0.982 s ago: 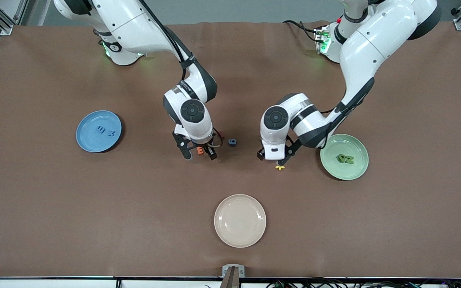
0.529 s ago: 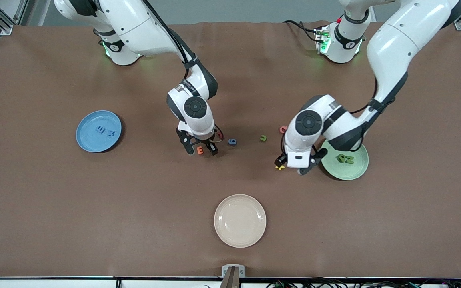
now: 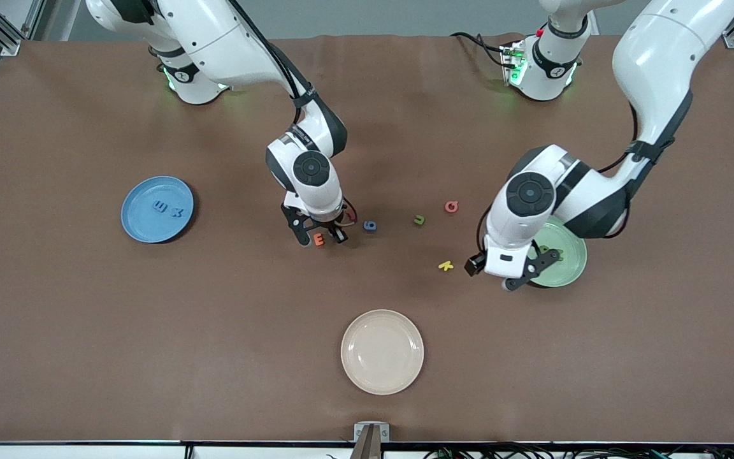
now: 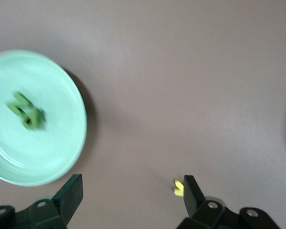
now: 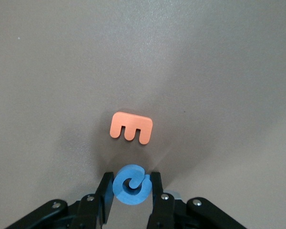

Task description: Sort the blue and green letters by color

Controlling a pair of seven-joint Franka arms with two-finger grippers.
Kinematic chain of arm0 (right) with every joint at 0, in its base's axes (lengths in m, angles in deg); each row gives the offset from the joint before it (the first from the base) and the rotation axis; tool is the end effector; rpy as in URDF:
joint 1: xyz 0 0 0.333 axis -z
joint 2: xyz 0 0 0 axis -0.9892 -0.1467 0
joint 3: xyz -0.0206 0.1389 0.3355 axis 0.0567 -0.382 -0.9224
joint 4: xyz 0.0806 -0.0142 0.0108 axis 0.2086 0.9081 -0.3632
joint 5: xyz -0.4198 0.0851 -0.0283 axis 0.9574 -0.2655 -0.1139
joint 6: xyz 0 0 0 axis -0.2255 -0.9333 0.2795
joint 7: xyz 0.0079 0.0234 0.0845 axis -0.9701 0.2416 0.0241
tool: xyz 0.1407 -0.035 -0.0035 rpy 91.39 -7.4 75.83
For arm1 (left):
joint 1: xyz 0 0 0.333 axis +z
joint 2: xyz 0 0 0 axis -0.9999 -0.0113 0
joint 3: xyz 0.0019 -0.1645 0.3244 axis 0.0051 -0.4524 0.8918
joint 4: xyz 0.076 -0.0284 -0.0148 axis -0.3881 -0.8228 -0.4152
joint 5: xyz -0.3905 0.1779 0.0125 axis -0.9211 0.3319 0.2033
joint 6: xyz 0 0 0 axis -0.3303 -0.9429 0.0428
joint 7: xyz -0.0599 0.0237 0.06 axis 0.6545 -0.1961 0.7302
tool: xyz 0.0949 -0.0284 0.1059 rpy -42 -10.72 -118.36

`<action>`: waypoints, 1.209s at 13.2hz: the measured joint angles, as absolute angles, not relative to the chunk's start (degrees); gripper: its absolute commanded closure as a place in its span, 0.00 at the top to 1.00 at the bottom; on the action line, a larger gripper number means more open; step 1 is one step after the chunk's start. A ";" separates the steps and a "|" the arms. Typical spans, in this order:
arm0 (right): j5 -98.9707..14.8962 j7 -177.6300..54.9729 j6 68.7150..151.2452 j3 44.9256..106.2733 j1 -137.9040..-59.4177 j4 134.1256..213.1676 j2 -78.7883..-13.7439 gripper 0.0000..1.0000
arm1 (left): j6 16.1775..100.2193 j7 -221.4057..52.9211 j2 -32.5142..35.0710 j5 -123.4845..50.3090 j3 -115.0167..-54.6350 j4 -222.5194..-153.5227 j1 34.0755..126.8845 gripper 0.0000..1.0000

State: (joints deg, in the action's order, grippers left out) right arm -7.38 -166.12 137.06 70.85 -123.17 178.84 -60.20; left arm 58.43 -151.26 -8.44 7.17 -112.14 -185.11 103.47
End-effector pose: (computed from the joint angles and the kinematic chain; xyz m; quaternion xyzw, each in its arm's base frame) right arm 0.5317 0.4622 0.1499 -0.8638 0.5037 0.0052 0.0111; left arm 0.6626 -0.2719 0.3018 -0.9650 -0.2566 -0.0285 0.0458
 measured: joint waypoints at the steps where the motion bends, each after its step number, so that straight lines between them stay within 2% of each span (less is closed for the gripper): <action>1: -7.37 -166.08 137.06 70.86 -123.18 178.84 -60.20 0.00 | 55.91 -148.14 -8.36 7.17 -112.14 -182.91 103.72 0.99; 3: -7.33 -165.08 135.65 71.01 -123.16 178.59 -60.13 0.00 | 51.54 -142.94 -8.28 7.17 -112.19 -178.49 103.92 0.99; 5: -7.30 -161.04 128.31 71.77 -122.61 177.27 -58.97 0.00 | 47.91 -140.05 -7.93 7.07 -112.78 -175.07 103.93 0.99; 7: -7.31 -153.66 119.28 72.24 -119.84 175.80 -55.26 0.00 | 46.22 -140.64 -7.72 6.23 -113.91 -174.61 103.56 0.99; 9: -7.32 -144.90 110.81 72.39 -115.35 175.68 -50.06 0.00 | 45.92 -146.45 -8.18 4.71 -114.12 -176.88 102.10 0.98; 11: -7.31 -135.58 105.86 72.47 -110.95 177.39 -45.28 0.00 | 48.44 -155.51 -9.82 4.47 -114.14 -180.70 99.66 0.97; 13: -7.25 -125.58 105.40 72.59 -106.67 182.41 -40.53 0.00 | 54.33 -165.54 -11.55 4.48 -114.14 -185.69 97.70 0.94; 16: -6.81 -110.31 105.62 72.82 -98.53 190.92 -33.98 0.00 | 61.28 -178.96 -13.08 4.59 -114.12 -192.59 95.76 0.82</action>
State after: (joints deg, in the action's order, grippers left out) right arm -6.81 -110.31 105.62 72.82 -98.53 190.92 -33.98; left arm 61.28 -178.96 -13.08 4.59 -114.12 -192.59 95.76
